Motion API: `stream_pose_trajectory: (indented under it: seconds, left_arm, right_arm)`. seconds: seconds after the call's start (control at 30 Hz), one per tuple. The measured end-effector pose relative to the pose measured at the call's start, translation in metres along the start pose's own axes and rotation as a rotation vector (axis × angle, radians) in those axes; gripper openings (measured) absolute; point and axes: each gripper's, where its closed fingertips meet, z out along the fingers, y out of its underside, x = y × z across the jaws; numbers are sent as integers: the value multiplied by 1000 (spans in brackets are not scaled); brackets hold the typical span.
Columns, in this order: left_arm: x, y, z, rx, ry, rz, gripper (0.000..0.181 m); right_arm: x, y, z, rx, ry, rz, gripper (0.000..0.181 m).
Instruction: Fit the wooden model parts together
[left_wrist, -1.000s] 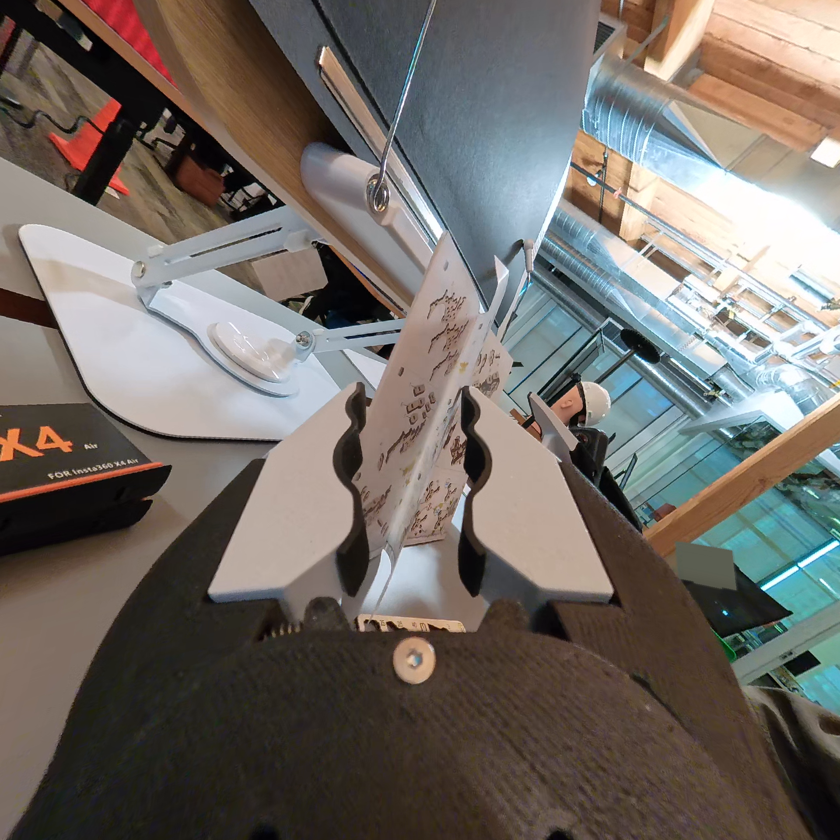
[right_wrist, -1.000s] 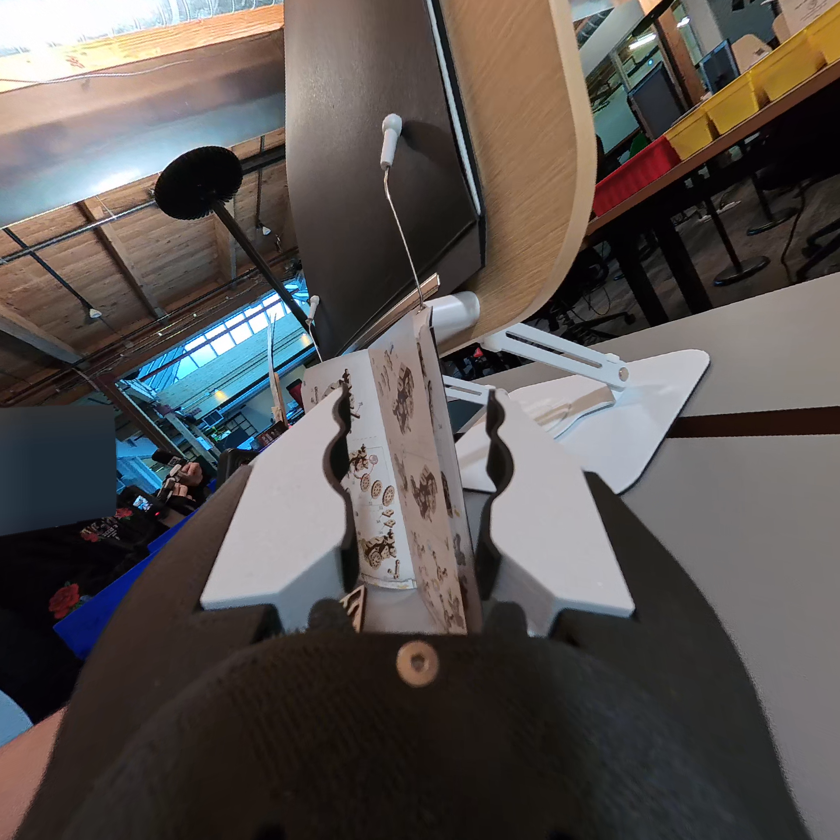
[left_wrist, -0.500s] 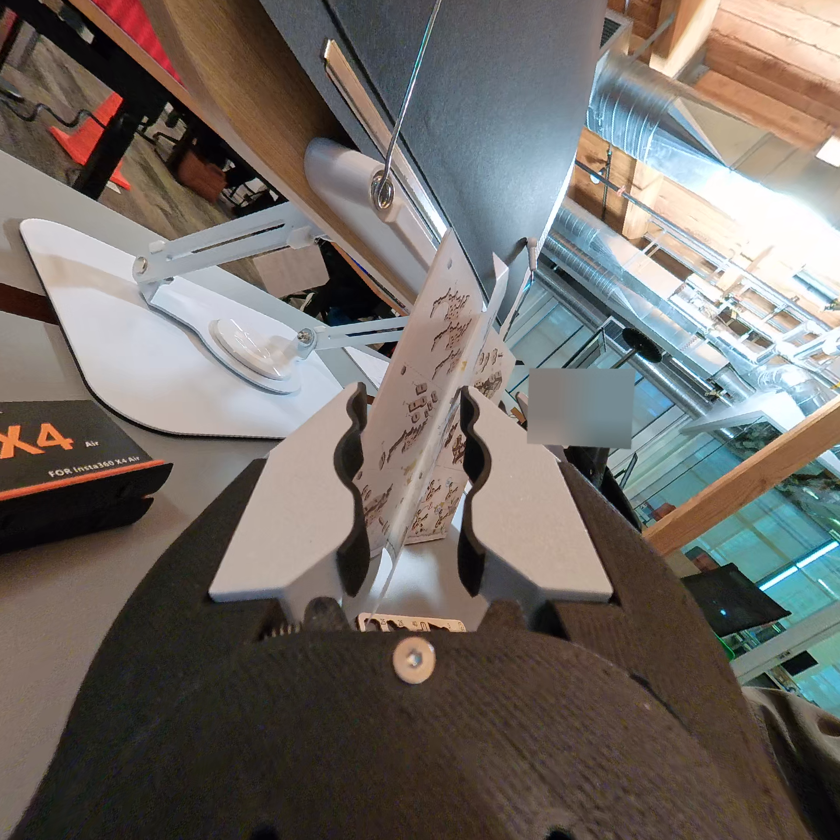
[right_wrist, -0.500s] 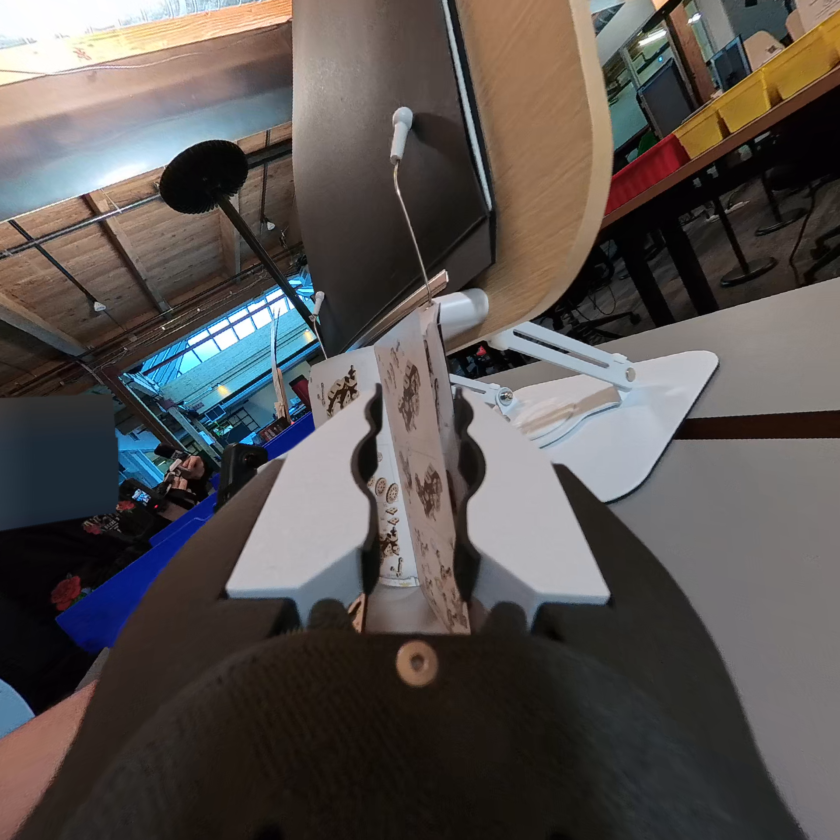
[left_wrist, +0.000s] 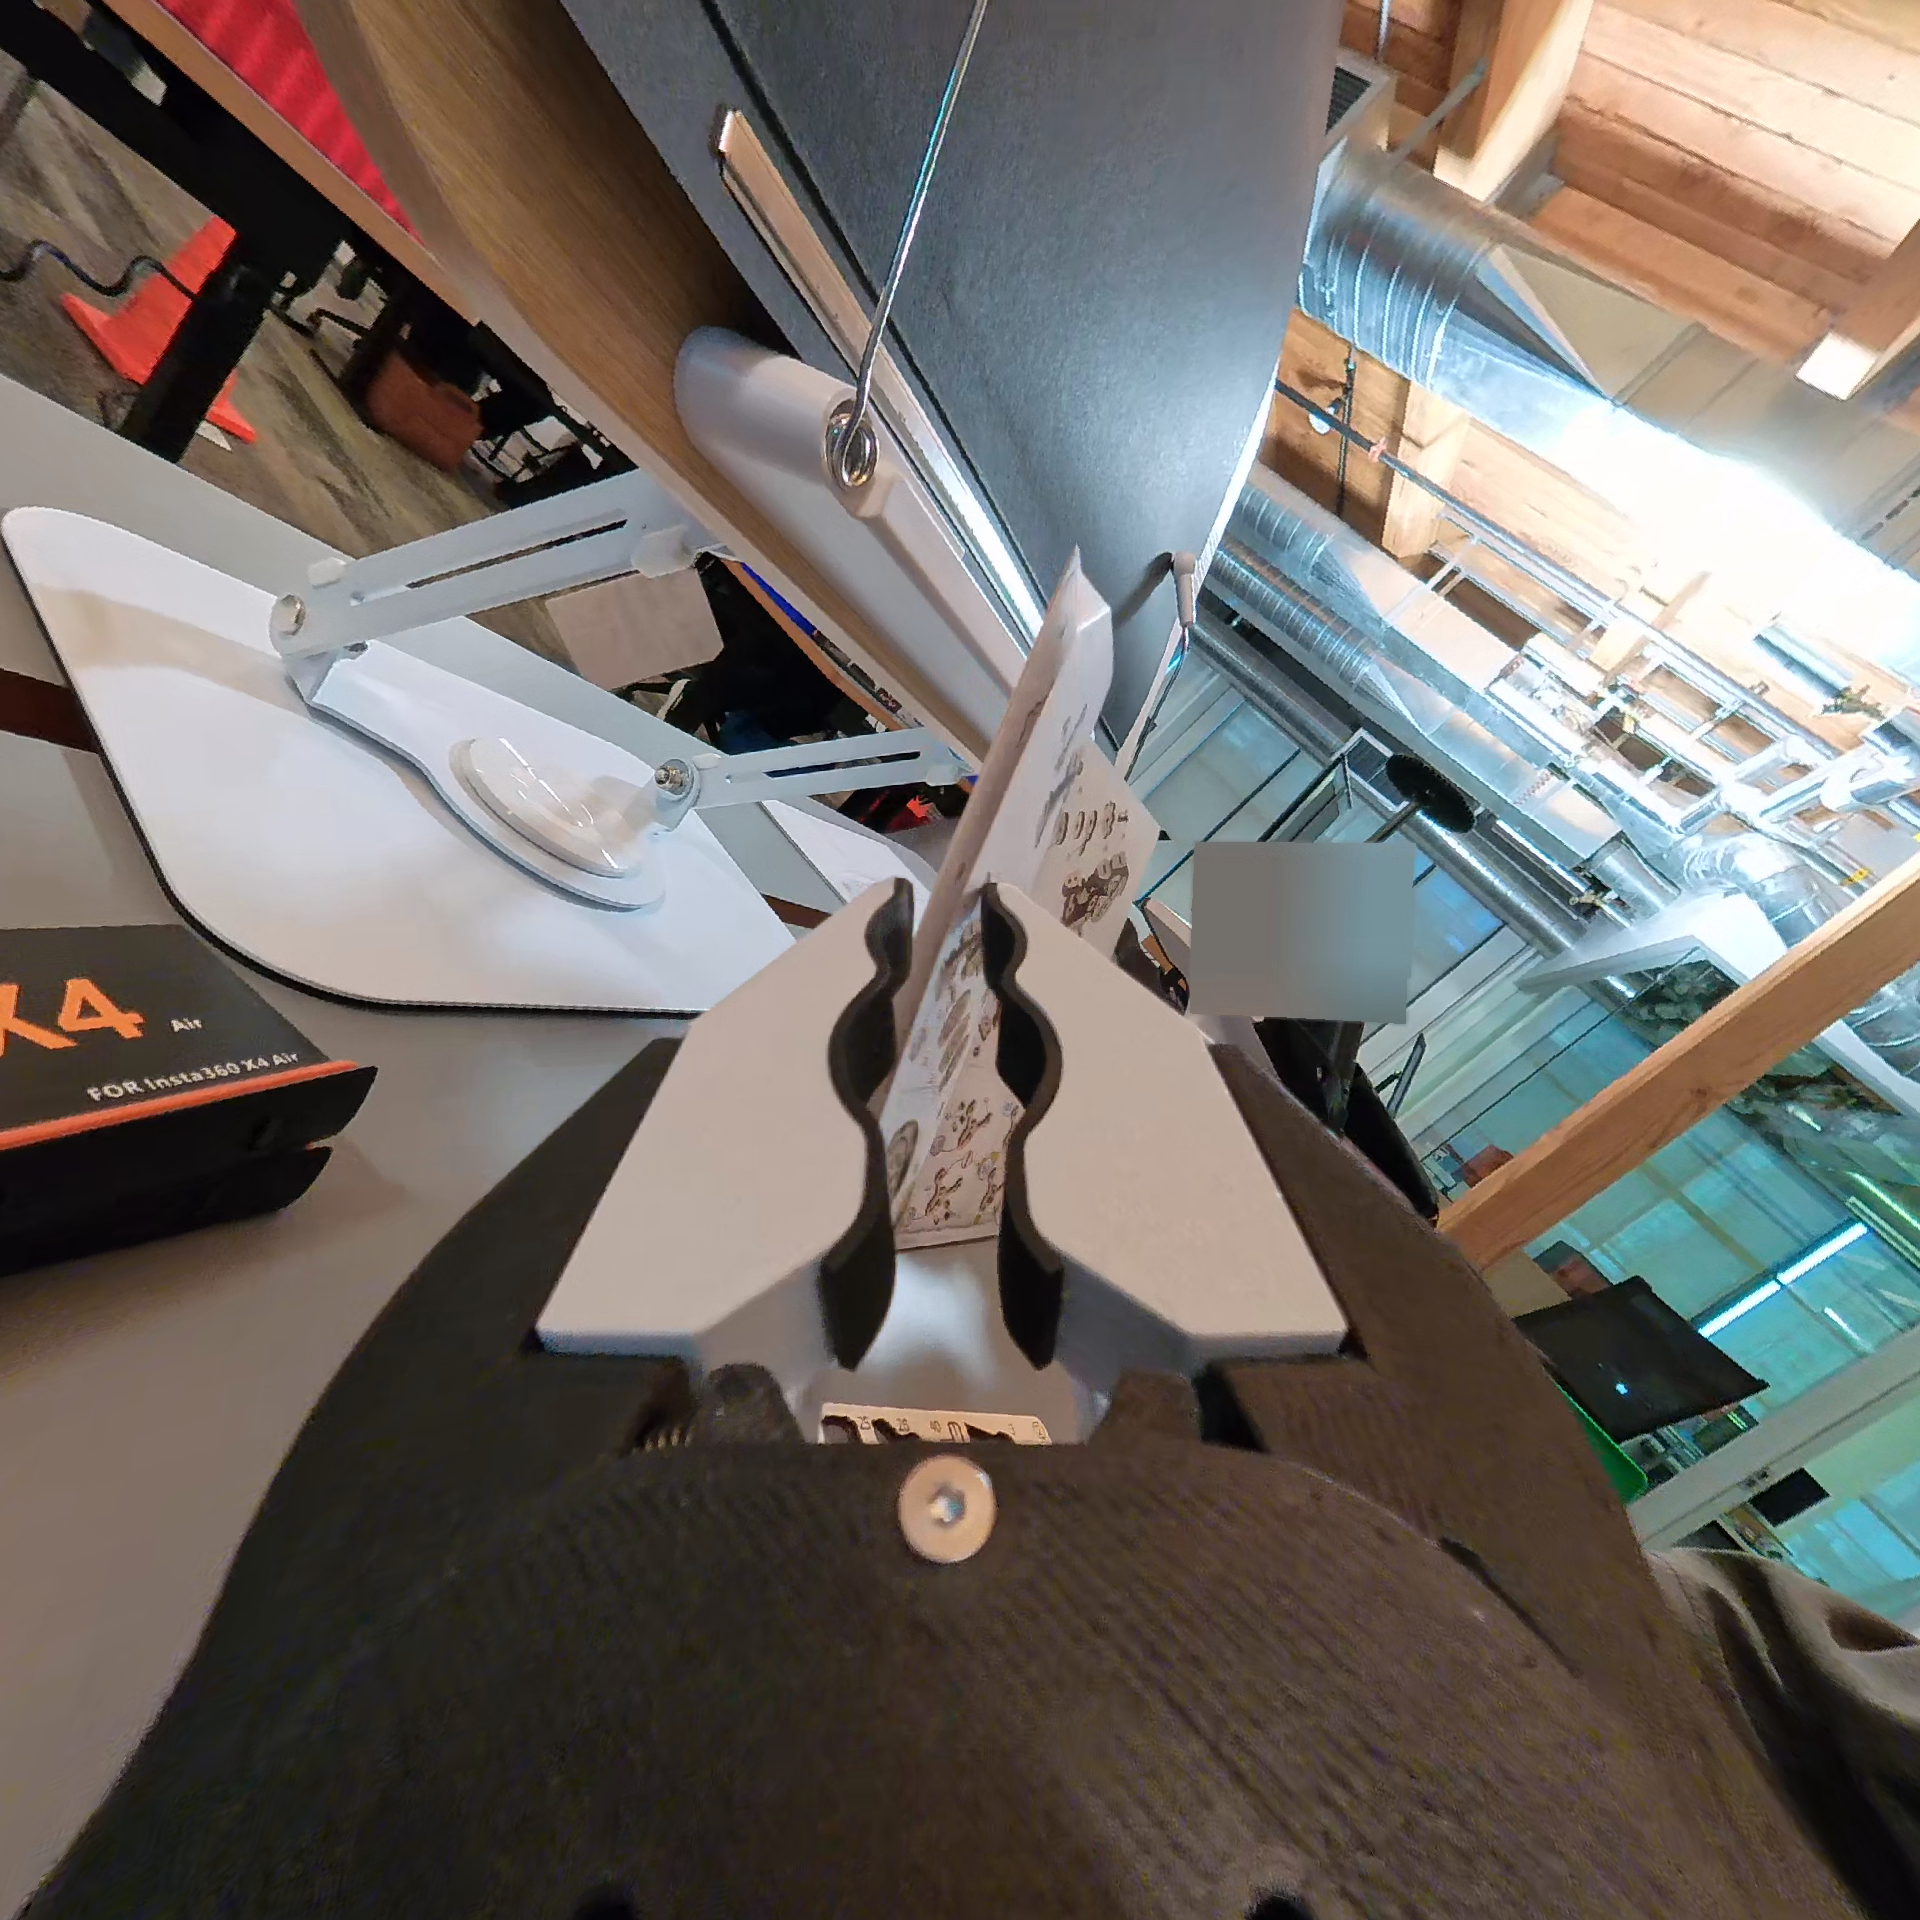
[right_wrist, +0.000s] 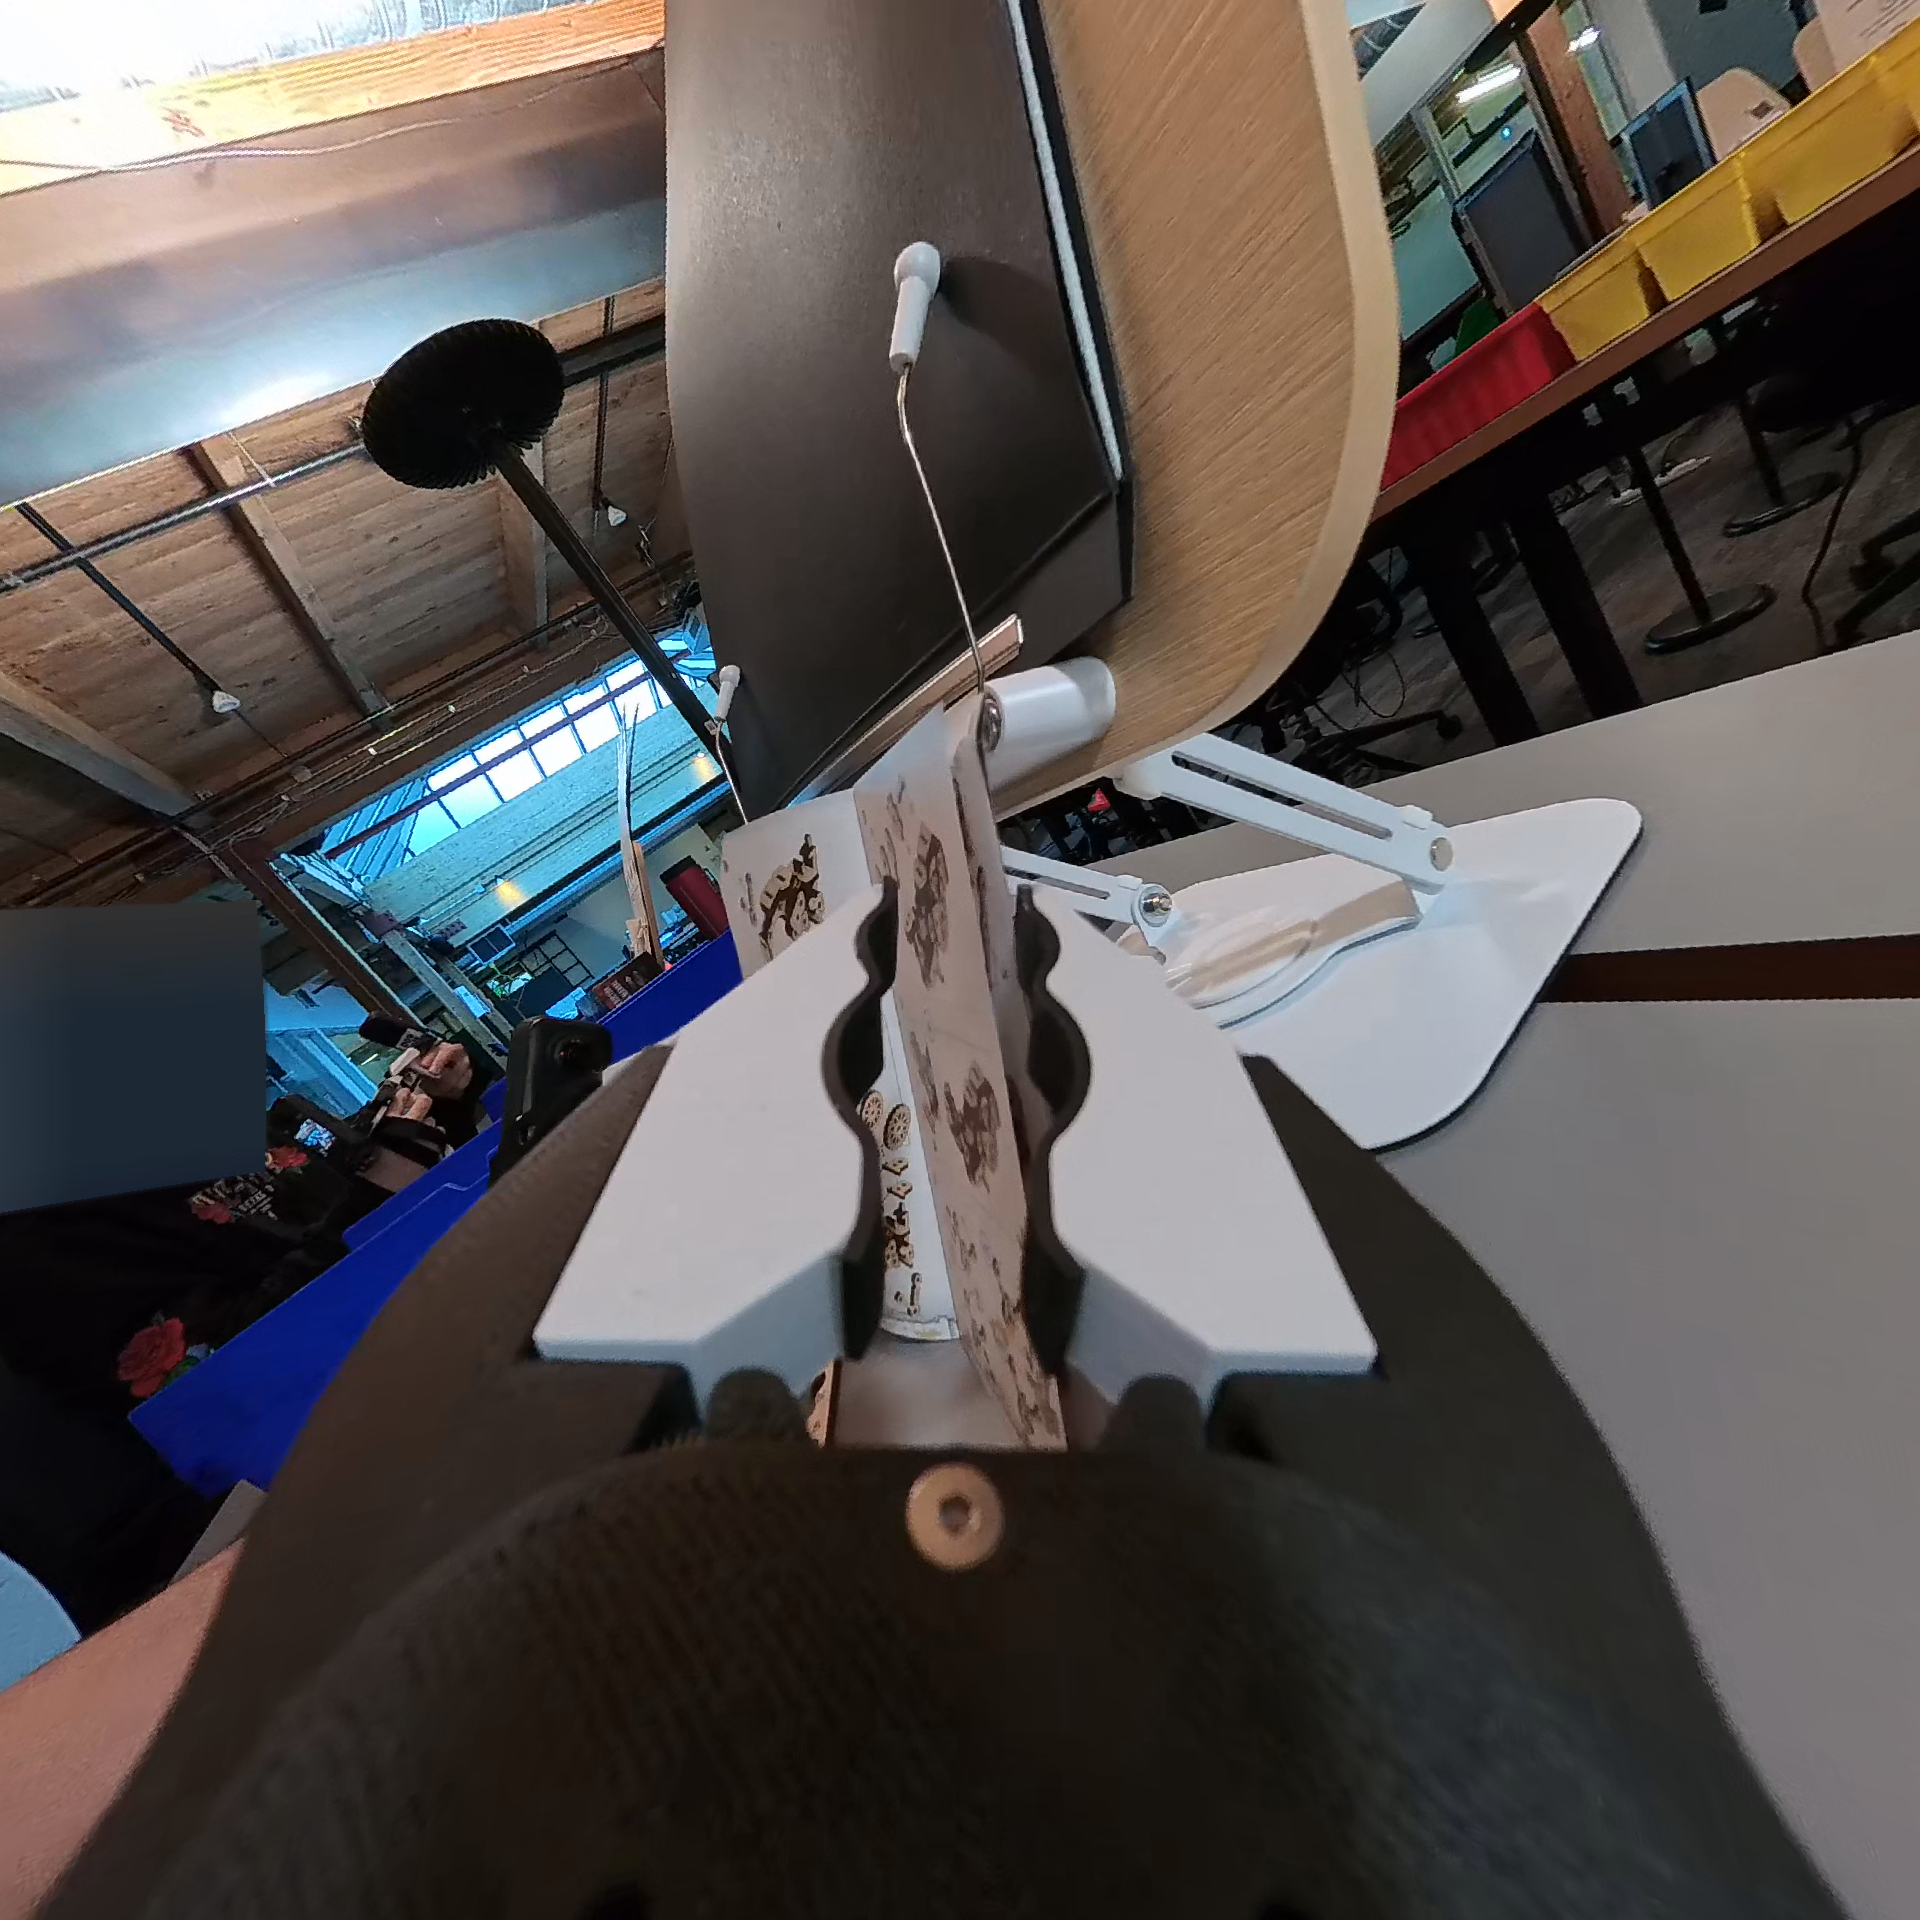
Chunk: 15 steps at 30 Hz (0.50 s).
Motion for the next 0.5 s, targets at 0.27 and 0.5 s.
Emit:
stream_pose_trajectory:
  seconds: [0.27,0.5]
  left_arm:
    - [3,0,-1,2,17,13,0]
    - [8,-2,-2,24,17,61,0]
  right_arm:
    - [1,1,1,-7,2,9,4]
    - [2,3,2,-20,15,2,0]
